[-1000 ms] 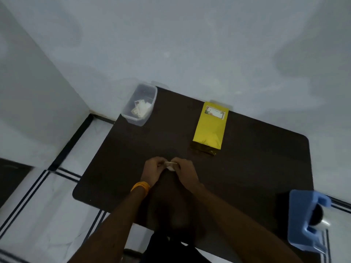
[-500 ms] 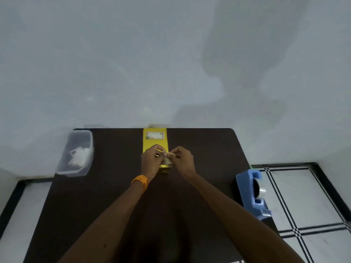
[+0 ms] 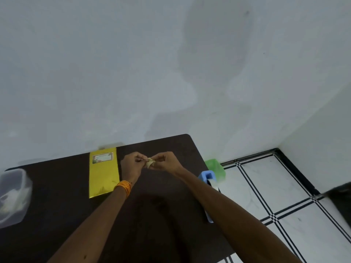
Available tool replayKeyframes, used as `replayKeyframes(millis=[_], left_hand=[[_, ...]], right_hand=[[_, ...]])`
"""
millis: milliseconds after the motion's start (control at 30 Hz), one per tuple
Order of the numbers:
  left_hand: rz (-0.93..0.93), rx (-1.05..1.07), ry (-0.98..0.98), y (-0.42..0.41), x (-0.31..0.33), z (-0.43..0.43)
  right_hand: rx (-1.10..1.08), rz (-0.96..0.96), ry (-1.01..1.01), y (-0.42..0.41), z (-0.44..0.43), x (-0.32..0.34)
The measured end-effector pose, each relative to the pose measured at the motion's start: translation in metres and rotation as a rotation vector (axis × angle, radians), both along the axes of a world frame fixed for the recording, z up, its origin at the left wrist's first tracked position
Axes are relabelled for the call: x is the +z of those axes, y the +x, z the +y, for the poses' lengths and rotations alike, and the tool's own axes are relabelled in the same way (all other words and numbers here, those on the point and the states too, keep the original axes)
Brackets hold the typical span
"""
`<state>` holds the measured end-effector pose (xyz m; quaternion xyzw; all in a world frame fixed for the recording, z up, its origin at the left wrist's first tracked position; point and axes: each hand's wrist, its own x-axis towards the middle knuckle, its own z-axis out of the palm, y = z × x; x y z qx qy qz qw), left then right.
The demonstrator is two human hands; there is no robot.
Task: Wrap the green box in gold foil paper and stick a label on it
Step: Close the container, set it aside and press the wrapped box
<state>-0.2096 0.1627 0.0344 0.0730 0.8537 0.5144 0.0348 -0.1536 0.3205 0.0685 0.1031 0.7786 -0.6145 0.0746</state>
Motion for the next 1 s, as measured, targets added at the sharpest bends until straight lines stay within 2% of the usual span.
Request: replayKeyframes(millis=[133,333,567,767,833,1000], left_hand=[[-0.047,-0.032,0.096,0.012,0.008,0.071],[-0.101,-0.117,0.266,0.034,0.038,0.174],[-0.060,0.006,0.232,0.045,0.039,0.232],[0.021,0.004,0.111,0.033,0.028,0.245],[0.055,-0.041,0.089,0.031,0.029,0.255],[-0.002,-0.106,0.286,0.037,0.037,0.289]], right_hand=[[-0.122,0.052,-0.040,0.008,0.068,-0.002],[-0.272,0.093,0.053,0.012,0.169,0.007],[-0.152,0.074,-0.031,0.016,0.227,0.013],[-0.088,0.057,-0.310,0.020,0.236,0.021],[-0.079,0.078,-0.336,0.022,0.241,0.022],[-0.139,0.091,-0.241,0.018,0.270,0.029]])
